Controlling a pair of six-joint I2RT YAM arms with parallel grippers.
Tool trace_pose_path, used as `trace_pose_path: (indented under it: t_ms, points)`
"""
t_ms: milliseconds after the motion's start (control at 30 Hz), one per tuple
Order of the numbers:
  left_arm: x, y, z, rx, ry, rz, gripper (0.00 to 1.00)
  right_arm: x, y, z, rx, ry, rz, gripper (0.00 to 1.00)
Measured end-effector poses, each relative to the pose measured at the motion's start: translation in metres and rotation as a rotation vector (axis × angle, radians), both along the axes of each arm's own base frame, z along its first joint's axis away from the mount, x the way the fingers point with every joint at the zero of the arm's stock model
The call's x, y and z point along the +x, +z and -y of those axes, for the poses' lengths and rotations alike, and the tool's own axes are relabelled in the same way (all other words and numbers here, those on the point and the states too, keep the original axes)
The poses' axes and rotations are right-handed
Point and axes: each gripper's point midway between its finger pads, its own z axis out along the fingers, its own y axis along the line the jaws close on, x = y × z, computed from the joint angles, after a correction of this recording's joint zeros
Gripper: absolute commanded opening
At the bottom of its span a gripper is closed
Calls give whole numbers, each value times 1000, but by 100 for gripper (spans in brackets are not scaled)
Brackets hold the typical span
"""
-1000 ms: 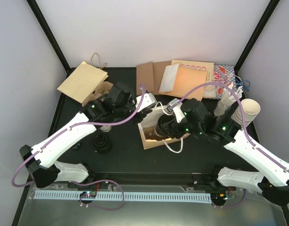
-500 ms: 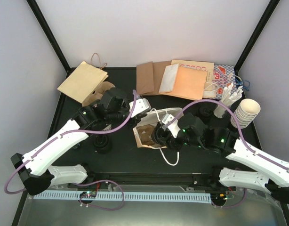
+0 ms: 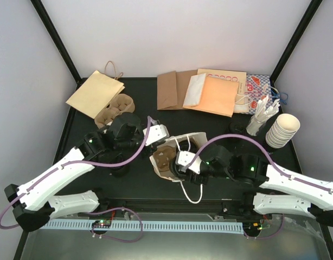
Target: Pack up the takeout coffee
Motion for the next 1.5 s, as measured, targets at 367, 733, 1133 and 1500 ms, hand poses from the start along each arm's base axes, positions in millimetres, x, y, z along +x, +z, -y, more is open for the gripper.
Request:
trace_pose_path:
  t_ms: [367,733,1133,1500]
  points:
    - [-45,-6,4,-57,-110,-17,2,-50,-31,-13,-168,265,212,50]
    - [-82,-20,22,-62,-200,-76,2,-34,-37,-9,-283,233,382,49]
    - [-79,-20,23,-76,-155,-44,2,-33,-62,-11,-312,297,509,49]
    - [-84,-21,20,-99,-169,-49,2,-35,-62,-26,-265,346,587,49]
